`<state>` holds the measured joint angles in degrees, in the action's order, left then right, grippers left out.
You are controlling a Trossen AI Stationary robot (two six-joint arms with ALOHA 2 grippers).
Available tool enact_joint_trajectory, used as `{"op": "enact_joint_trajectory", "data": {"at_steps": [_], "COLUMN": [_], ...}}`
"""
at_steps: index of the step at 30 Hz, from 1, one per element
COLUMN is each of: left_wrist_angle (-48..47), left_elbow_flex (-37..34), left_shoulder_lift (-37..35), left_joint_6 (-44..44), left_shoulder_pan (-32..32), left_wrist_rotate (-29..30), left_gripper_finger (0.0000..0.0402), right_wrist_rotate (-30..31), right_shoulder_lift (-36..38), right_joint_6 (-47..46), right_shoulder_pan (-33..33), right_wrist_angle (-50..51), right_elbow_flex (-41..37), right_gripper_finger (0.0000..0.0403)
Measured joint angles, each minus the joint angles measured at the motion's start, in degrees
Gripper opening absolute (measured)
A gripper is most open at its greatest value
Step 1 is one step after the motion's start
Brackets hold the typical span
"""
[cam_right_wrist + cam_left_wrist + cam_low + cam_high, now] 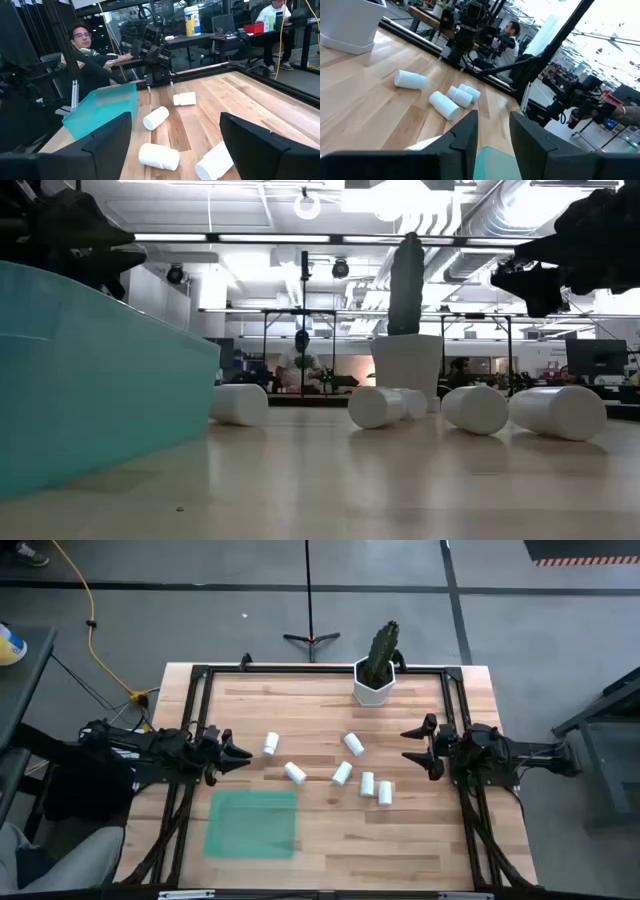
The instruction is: Pick and place pill bottles into a basket
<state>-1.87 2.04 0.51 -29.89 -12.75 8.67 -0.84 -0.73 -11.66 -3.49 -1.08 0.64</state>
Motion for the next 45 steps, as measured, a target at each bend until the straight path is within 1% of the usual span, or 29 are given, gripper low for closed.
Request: {"op": "enact_joint_trajectory", "data": {"at_steps": [4, 6, 8, 14, 17, 25, 30, 36, 41, 45], "left_wrist_angle": [0.0, 0.0, 0.0, 0.0, 0.0, 0.0, 0.0, 0.0, 0.64, 0.63], "left_elbow_flex": [0.01, 0.0, 0.02, 0.0, 0.01, 0.0, 0.0, 0.0, 0.0, 0.0], "left_shoulder_lift": [0.0, 0.0, -0.02, 0.0, -0.01, -0.02, -0.01, -0.02, -0.01, 0.0], "left_joint_6": [0.0, 0.0, 0.0, -0.08, -0.42, -0.42, -0.42, -0.55, -0.87, -2.1], "left_shoulder_pan": [0.0, 0.0, 0.0, 0.0, 0.0, 0.0, 0.0, 0.0, 0.0, 0.0], "left_wrist_rotate": [-0.01, 0.0, -0.02, -0.02, -0.02, -0.04, -0.04, -0.04, -0.04, -0.04], "left_gripper_finger": [0.0147, 0.0147, 0.0147, 0.0147, 0.0147, 0.0147, 0.0147, 0.0147, 0.0147, 0.0147], "right_wrist_rotate": [0.0, 0.0, 0.0, 0.49, 0.46, 0.49, 0.02, 0.69, 2.4, 2.58], "right_shoulder_lift": [-0.01, -0.02, -0.02, -0.01, -0.02, 0.0, -0.02, -0.01, -0.02, -0.01], "right_joint_6": [-0.55, -3.65, -9.87, -32.38, -37.85, -37.82, -41.99, -40.47, -40.41, -40.95], "right_shoulder_pan": [0.0, -0.02, 0.0, -0.02, -0.02, 0.0, 0.0, 0.0, -0.02, -0.01], "right_wrist_angle": [0.0, 0.0, 0.0, -0.02, -0.02, -0.03, -0.04, -0.04, -0.07, -0.08], "right_elbow_flex": [0.01, 0.02, 0.02, 0.0, 0.0, 0.01, 0.02, 0.02, 0.01, 0.02], "right_gripper_finger": [0.0293, 0.0293, 0.0293, 0.0293, 0.0293, 0.0293, 0.0293, 0.0293, 0.0293, 0.0293]}}
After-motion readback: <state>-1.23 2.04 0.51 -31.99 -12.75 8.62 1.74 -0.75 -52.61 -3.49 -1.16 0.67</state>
